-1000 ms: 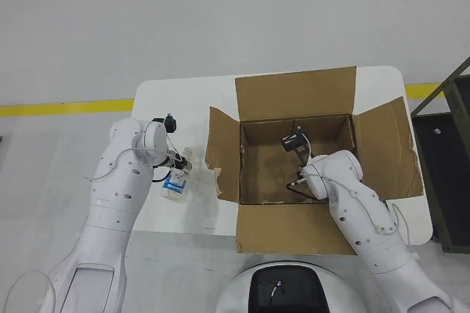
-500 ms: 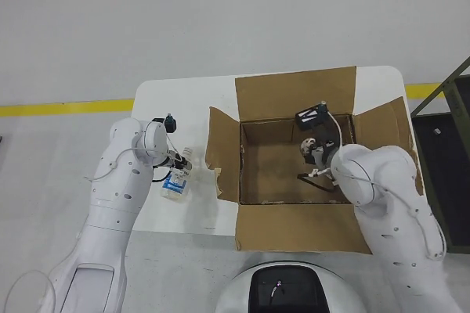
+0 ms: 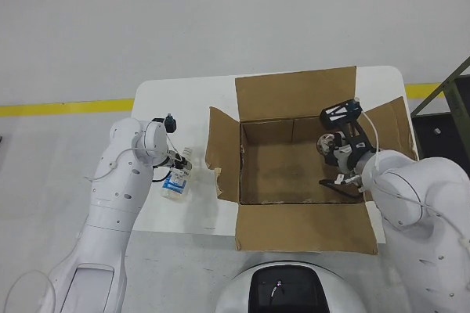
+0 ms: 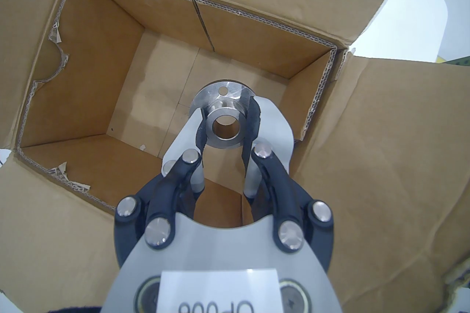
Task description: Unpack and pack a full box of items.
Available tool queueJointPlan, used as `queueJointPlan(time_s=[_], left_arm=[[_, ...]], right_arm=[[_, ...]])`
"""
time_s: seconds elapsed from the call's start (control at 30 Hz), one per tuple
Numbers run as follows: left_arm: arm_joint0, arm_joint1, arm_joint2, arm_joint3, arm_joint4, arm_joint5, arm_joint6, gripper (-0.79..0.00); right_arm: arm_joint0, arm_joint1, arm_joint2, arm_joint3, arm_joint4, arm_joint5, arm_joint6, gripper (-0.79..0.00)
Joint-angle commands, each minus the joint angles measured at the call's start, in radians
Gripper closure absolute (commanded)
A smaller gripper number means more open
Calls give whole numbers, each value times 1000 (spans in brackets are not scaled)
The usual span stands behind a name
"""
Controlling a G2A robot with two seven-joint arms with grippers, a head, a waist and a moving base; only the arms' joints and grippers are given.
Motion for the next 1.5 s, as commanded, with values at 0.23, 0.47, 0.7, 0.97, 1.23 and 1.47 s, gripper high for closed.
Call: queueJointPlan(time_s=[0.23, 0.47, 0.7, 0.97, 1.23, 1.47], left_arm=[[0, 0, 0, 0, 0, 0, 0, -785], [0, 0, 0, 0, 0, 0, 0, -785], [0, 0, 0, 0, 0, 0, 0, -785], [0, 0, 0, 0, 0, 0, 0, -785], [0, 0, 0, 0, 0, 0, 0, -785], [0, 0, 0, 0, 0, 0, 0, -785]], right_arm=[[-5, 4, 6, -27, -4, -19, -69, 0], [142, 17, 134, -108, 33, -32, -97, 0], [255, 38, 279, -131, 73, -62, -41, 0], [223, 70, 477, -138, 22, -113, 22, 0], [-40, 85, 590, -78, -1, -191, 86, 0], [-272, 82, 515, -41, -23, -214, 4, 0]])
